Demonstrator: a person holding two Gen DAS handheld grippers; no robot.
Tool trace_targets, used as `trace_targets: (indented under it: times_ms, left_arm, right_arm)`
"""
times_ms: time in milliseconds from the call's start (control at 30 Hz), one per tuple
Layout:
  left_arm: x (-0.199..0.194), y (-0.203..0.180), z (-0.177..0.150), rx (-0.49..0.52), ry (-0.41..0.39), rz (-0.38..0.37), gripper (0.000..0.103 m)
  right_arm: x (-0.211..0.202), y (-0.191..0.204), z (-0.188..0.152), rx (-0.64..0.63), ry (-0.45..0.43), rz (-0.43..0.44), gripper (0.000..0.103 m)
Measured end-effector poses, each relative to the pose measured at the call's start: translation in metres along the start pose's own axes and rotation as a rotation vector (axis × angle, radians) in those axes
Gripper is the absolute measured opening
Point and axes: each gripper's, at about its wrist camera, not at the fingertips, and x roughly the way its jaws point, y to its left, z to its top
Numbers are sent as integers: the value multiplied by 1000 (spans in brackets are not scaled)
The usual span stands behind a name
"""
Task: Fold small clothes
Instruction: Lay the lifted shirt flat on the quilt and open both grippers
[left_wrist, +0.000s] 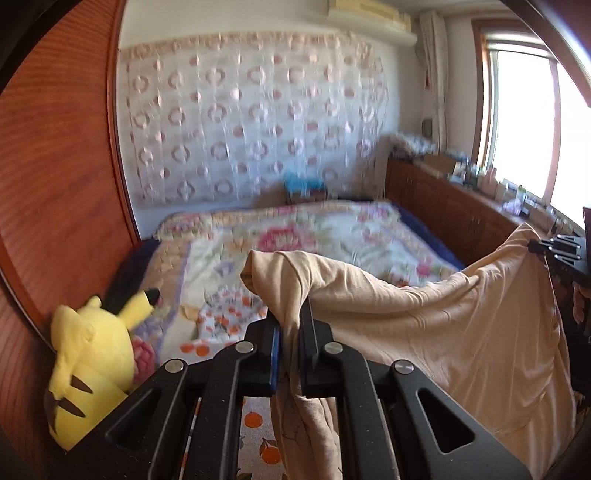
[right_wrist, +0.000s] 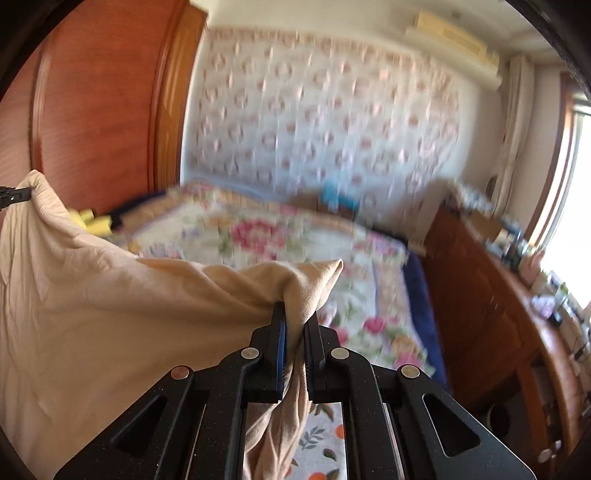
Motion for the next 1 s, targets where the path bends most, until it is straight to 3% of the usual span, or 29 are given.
trace_targets:
  times_ms: [167,400,467,533,600,667,700,733,767,833,1000]
  left_arm:
    - [78,8,-31,-18,155,14,9]
    - [101,11,-48,-13,216,-6,9]
    - [102,11,-50,8,229,7,20]
    - [102,11,-49,41,229,47,46]
    - [98,13,-47,59,215,59,50]
    - [91,16,-44,48,207,63,57]
    - [85,17,-43,39,193,55,73]
    - [77,17,-43,30,177,37,80]
    - [69,15,-44,20,169,15,80]
    - [58,10,-47,11,171,-17,80]
    - [22,-20,-65,76,169,-32,80]
  right_arm:
    - [90,22,-7,0,156,27,8]
    - [140,25,-6,36,234,74,8]
    - [138,19,-7,54,235,88,8]
    - [137,-3,-11,62,232,100,8]
    - [126,-24,-25,77,235,110,10]
    - [127,-29,-30,92,231,108,21]
    - [123,-29,-33,96,224,104,24]
    - [119,-30,-35,106,217,99,33]
    - [115,-31,-37,114,209,98,43]
    - [102,-29,-41,125,180,110,53]
    - [51,-19,-62,137,153,154,55]
